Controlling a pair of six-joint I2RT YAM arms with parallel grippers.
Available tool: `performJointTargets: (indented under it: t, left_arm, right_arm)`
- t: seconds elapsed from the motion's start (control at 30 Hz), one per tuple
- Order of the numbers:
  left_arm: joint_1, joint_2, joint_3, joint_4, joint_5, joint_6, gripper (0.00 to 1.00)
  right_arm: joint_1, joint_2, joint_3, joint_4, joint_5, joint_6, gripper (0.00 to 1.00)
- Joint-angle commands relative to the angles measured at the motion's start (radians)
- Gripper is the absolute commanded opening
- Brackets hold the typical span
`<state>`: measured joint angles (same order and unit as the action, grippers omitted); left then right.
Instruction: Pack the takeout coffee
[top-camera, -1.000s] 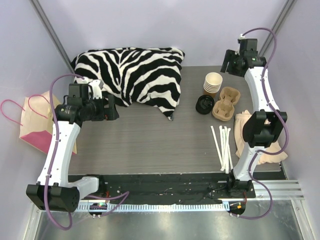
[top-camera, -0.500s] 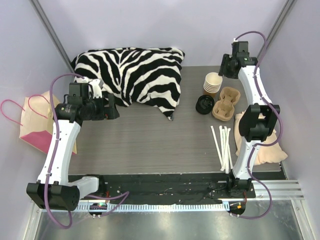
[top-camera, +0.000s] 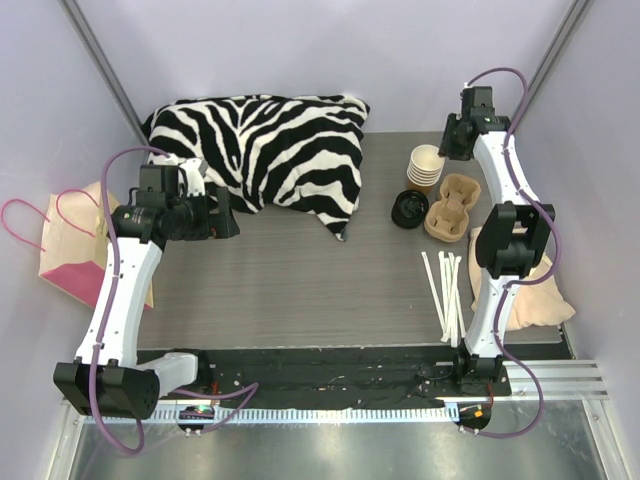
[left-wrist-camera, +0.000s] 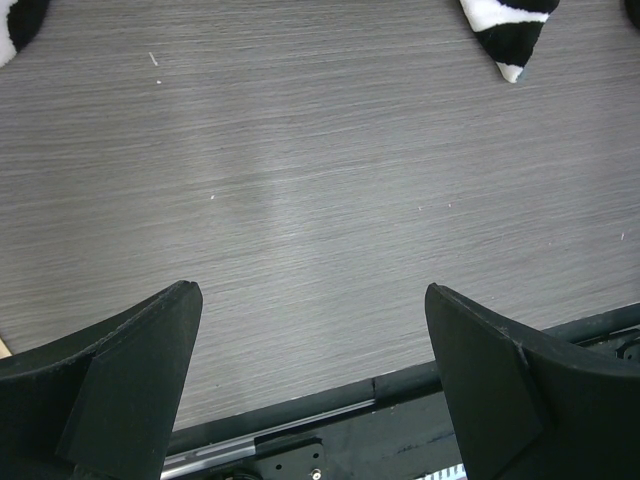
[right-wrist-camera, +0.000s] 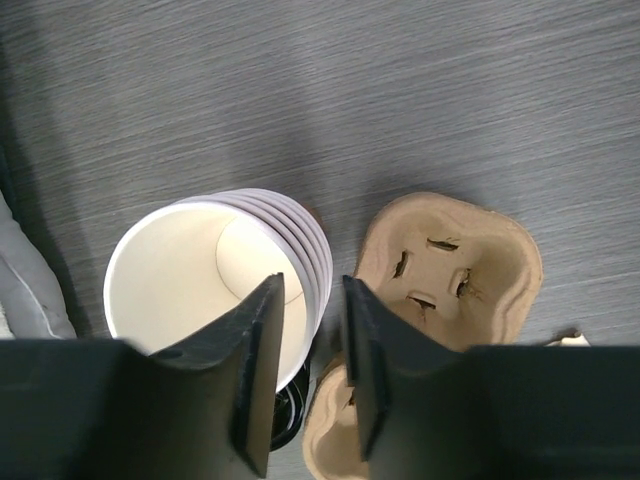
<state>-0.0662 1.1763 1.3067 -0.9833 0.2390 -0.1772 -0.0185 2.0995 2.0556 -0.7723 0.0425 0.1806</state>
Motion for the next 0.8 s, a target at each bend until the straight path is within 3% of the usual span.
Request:
performJointTargets:
  t: [0.0, 0.57, 0.77]
  left_arm:
    - [-0.001, 0.000, 0.029, 0.040, 0.020, -0.007, 1.00]
    - [-0.003, 0.016, 0.036, 0.038, 0.022, -0.005, 1.00]
    - [-0.001, 0.013, 0.034, 0.037, 0.022, -0.005, 1.00]
  right_arm:
    - [0.006, -0.001, 0.055, 0.019, -0.009, 0.008, 0.31]
    - [0.006, 0.027, 0.075, 0.010, -0.030, 0.013, 0.23]
    - [0.006, 0.022, 0.078, 0.007, -0.029, 0.014, 0.04]
